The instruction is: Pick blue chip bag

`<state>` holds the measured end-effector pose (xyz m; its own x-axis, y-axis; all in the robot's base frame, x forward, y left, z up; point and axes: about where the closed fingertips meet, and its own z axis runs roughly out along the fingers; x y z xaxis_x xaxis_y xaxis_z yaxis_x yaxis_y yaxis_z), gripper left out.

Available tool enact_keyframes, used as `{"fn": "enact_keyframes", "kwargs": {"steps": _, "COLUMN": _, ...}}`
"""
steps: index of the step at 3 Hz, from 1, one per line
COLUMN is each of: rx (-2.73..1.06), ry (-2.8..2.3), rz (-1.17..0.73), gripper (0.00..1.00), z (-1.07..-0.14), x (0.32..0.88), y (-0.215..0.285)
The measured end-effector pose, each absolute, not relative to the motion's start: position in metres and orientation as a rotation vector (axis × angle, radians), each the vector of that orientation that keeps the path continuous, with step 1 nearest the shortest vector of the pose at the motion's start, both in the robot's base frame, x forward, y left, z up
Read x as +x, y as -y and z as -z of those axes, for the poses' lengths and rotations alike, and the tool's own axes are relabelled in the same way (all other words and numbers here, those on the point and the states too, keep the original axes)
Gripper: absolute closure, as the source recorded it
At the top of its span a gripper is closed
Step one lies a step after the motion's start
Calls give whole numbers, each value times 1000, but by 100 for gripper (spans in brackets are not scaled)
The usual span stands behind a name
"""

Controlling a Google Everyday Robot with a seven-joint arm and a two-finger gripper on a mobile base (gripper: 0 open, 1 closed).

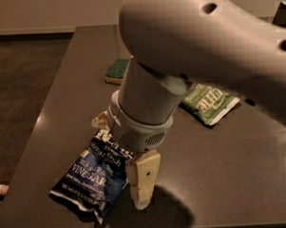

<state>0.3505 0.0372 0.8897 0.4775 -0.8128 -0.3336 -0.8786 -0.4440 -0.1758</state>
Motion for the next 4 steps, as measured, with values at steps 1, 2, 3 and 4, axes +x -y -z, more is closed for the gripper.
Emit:
{"fn": "enact_keyframes", "kwargs": {"steps": 1, "rx": -2479, "ry": -1362, "rz": -279, "gripper": 0, "z": -875, "x": 351, "y": -65}}
{"fn": "enact_keyframes", "kwargs": {"steps": 2, "rx": -2554, "ry": -1344, "rz": -279, "gripper": 0, "z": -856, "x": 354, "y": -76}}
{"fn": "enact_keyframes", "kwargs": {"steps": 3, "rx": -2617, "ry": -1349, "rz": -297, "gripper": 16, "z": -842, "x": 357, "y": -83}}
{"fn": "enact_keyframes", "kwargs": {"steps": 4, "rx": -2632, "ry": -1385, "rz": -332, "gripper": 40, "z": -843, "x": 363, "y": -84}}
